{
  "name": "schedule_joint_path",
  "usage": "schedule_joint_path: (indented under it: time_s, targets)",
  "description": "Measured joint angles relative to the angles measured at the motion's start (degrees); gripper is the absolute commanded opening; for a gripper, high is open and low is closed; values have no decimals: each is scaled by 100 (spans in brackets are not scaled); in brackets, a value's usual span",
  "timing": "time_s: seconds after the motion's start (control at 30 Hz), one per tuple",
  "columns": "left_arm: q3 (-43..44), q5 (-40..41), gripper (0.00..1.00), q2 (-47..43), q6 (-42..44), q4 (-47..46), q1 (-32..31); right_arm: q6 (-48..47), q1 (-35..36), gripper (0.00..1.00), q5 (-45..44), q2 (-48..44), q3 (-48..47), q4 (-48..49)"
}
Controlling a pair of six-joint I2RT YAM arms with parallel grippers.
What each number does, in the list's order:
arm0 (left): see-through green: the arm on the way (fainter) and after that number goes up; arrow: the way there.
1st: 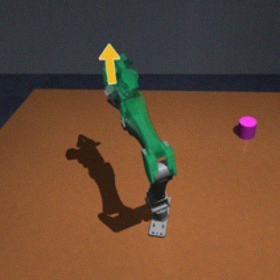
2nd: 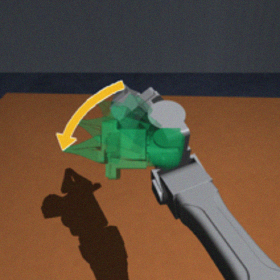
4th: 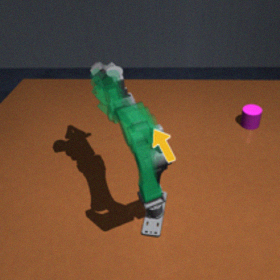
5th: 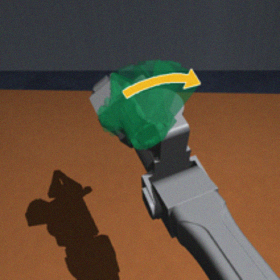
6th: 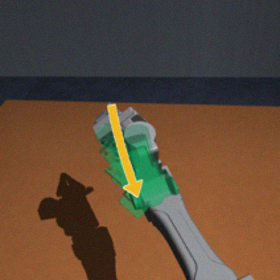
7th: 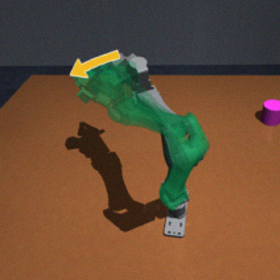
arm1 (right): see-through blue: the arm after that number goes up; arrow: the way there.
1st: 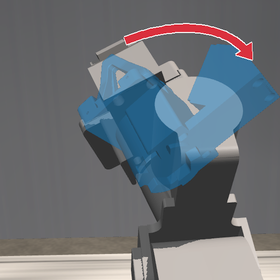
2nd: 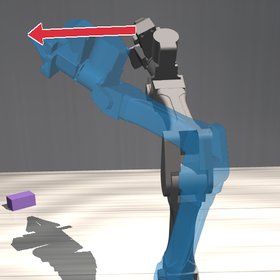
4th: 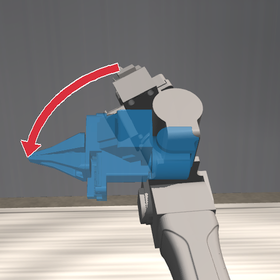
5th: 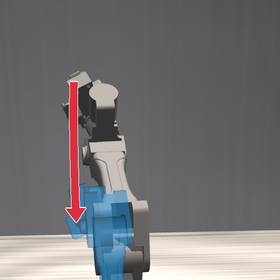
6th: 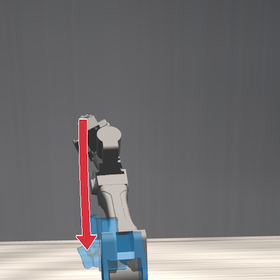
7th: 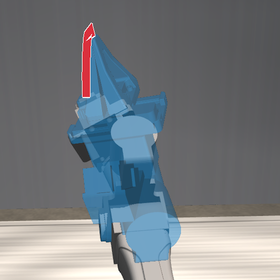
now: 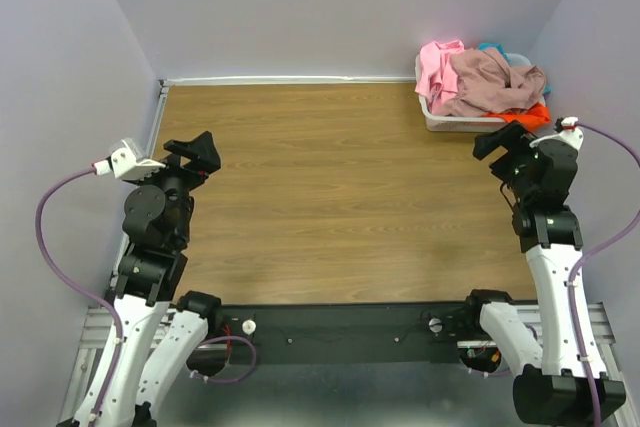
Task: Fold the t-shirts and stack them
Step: Grab the tshirt from the pile
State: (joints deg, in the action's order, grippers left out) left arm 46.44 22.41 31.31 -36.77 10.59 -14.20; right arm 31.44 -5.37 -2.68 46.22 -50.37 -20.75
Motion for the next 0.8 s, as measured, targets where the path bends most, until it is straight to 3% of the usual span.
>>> schedule_joint_path:
  time_s: [0.17, 0.3, 0.8]
  targets:
    - [-151, -4, 99, -15, -17, -57, -2, -245, 0, 100, -68, 120, -341, -2]
    - [-262, -37, 99, 122, -20, -68, 0, -442, 0, 100, -94, 769, -859, -37]
    - [-588, -225, 99, 533, -151, -157, 0, -1165, 0, 100, -691, 6172, -4444, -79]
